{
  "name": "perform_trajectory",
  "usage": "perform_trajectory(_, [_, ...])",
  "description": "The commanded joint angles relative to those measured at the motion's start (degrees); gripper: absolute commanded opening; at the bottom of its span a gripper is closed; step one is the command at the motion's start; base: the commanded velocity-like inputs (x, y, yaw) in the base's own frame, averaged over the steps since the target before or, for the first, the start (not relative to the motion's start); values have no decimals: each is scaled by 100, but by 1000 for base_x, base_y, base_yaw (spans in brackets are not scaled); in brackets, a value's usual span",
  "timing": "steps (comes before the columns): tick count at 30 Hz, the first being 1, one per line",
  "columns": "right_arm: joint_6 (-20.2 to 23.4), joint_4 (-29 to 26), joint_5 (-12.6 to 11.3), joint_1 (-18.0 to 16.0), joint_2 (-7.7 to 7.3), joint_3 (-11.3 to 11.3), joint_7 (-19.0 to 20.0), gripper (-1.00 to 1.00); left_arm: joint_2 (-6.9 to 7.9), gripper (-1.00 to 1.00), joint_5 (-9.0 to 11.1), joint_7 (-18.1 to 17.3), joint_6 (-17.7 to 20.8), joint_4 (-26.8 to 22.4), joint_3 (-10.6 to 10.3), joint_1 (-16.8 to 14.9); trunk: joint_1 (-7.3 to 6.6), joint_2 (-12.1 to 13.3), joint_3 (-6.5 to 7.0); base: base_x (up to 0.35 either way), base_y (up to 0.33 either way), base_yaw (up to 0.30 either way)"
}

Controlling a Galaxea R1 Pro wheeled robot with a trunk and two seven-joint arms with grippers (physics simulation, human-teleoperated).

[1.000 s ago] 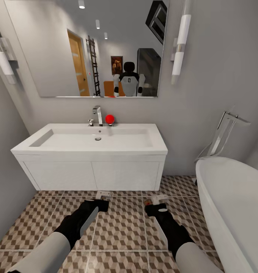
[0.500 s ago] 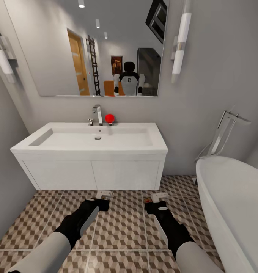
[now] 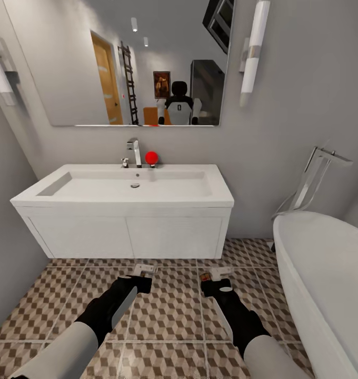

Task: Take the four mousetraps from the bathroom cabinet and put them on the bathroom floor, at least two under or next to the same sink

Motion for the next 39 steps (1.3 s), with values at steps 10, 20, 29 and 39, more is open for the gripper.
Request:
perform_trajectory(10, [46,-11,55,-2,0,15,-6,-100,-4,-100,40,50,23,-8,-32,-4,220,-406,-276,0,0,0])
perform_trajectory(20, [38,-11,56,-2,0,15,-6,-100,-29,-100,40,50,23,-8,-32,-4,439,-807,-546,0,0,0])
perform_trajectory(29, [38,-38,61,-3,0,18,-13,-100,-68,-100,40,50,15,8,-82,-4,637,-1168,-788,0,0,0])
perform_trajectory(39, [38,-140,62,-2,0,24,-15,-100,-90,-100,40,50,14,4,-102,-4,857,-1569,-1058,0,0,0])
